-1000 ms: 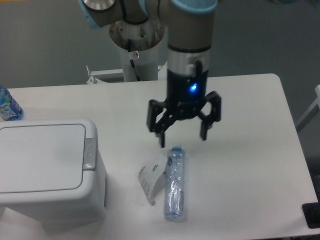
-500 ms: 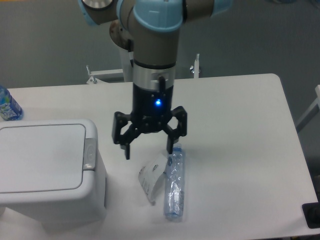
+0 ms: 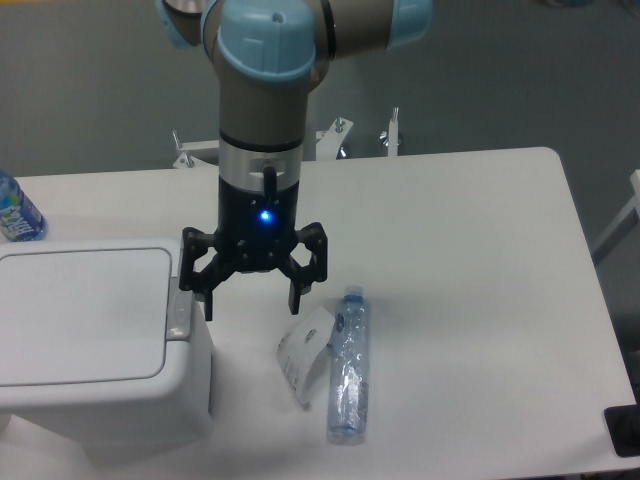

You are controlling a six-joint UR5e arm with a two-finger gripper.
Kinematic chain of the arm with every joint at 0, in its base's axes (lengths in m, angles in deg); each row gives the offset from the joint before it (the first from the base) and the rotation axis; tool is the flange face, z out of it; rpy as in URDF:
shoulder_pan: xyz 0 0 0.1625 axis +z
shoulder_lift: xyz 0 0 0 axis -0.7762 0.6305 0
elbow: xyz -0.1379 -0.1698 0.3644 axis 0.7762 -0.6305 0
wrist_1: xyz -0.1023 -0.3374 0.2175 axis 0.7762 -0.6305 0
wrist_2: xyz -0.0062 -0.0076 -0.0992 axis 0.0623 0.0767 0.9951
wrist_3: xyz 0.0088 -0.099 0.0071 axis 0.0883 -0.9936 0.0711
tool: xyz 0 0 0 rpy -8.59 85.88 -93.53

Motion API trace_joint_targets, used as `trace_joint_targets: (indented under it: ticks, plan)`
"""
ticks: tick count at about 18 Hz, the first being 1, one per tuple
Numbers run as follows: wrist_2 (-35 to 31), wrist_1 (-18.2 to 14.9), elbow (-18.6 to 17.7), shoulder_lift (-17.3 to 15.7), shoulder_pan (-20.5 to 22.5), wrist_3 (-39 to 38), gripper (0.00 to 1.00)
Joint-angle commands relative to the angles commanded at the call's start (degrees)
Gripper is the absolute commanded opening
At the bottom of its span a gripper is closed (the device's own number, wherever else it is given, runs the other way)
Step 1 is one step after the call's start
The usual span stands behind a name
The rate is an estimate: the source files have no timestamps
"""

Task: Open the trash can
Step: 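Move the open gripper down toward the white trash can's lid button, then lower the gripper fingertip onto the grey button on the trash can rim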

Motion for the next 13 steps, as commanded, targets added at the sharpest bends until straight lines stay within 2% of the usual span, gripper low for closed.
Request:
trace_joint_targets:
  ticks: [13]
  plan:
    - [-0.09,0.09,-0.70,0.00,-0.97,0.00,1.00]
